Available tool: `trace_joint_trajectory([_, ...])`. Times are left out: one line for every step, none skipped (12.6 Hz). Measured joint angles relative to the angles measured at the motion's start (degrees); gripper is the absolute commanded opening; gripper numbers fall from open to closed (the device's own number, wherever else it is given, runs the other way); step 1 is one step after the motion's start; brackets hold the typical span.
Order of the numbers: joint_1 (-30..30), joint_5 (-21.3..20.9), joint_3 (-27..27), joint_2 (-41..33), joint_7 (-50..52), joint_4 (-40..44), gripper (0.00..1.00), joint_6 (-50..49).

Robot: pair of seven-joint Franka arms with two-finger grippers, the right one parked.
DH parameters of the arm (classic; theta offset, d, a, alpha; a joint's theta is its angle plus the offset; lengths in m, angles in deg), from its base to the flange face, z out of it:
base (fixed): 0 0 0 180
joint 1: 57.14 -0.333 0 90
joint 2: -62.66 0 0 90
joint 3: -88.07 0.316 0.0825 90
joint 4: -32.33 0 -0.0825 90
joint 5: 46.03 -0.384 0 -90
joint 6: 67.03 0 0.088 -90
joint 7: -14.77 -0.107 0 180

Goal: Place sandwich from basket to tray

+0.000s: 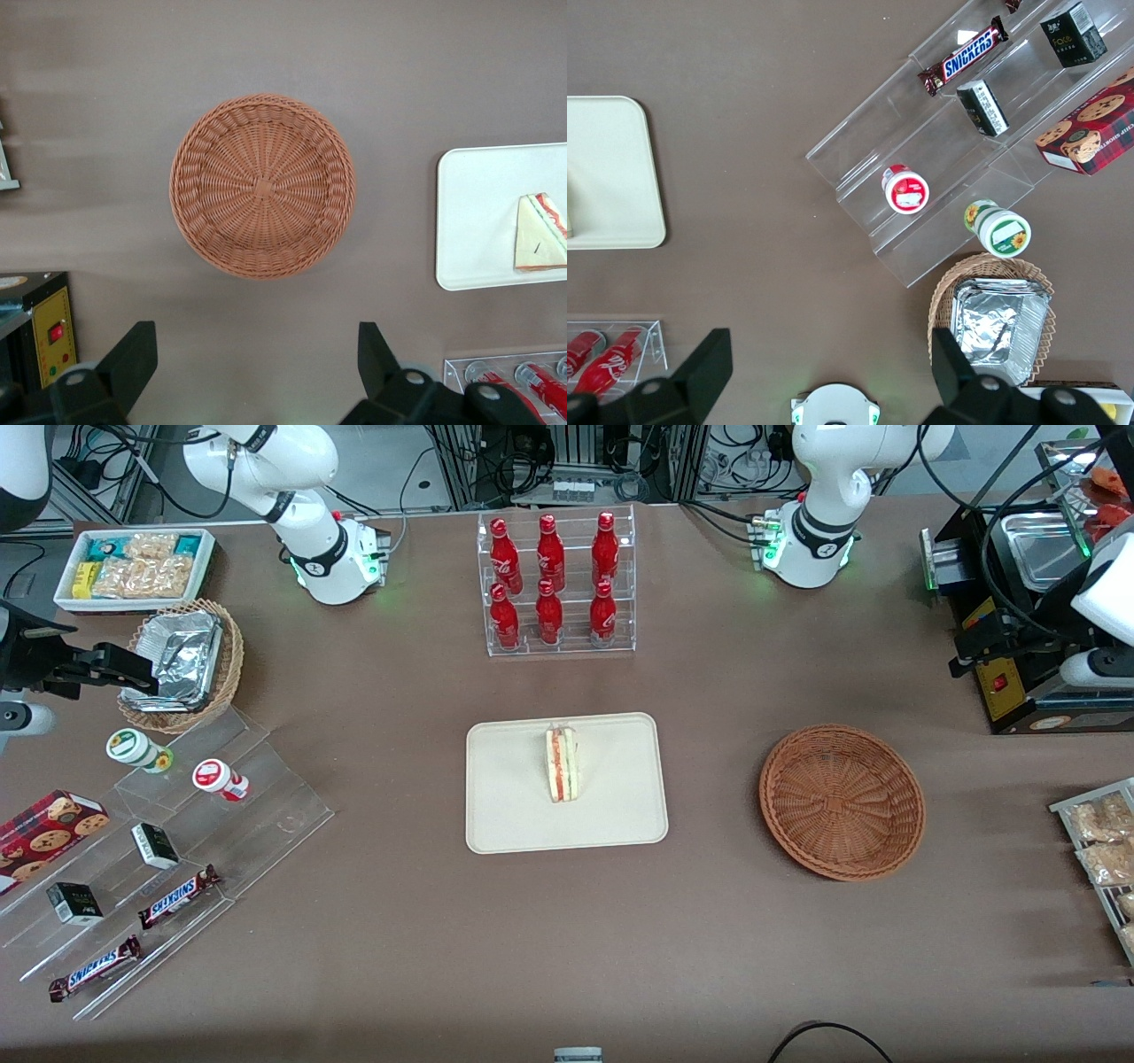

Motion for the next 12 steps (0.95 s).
trace_joint_trajectory([0.0, 0.0, 0.0, 0.8, -0.2, 0.8, 1.00, 0.3])
trace_joint_trajectory([0.0, 0.0, -0.1, 1.8, -0.3, 1.9, 1.00, 0.5])
trace_joint_trajectory([0.0, -0.6, -0.3, 2.8, -0.4, 3.0, 0.99, 0.6])
trace_joint_trajectory([0.1, -2.9, -0.8, 3.6, -0.6, 3.8, 0.99, 1.0])
trace_joint_trajectory([0.2, -5.3, -1.6, 4.0, -0.6, 4.4, 1.00, 1.3])
trace_joint_trajectory([0.3, -5.8, -2.2, 4.1, -0.6, 4.8, 0.99, 1.3])
trace_joint_trajectory([0.3, -5.8, -2.4, 4.1, -0.6, 5.0, 0.99, 1.2])
trace_joint_trajectory([0.2, -5.8, -2.4, 4.0, -0.6, 5.2, 1.00, 0.9])
trace_joint_trajectory([0.2, -5.8, -2.4, 4.0, -0.6, 5.2, 1.00, 0.7])
trace_joint_trajectory([0.1, -5.8, -2.4, 3.9, -0.6, 5.3, 1.00, 0.7])
trace_joint_trajectory([0.1, -5.8, -2.3, 3.9, -0.6, 5.3, 0.99, 0.7])
trace_joint_trajectory([0.0, -5.8, -2.3, 3.9, -0.6, 5.3, 0.99, 0.7])
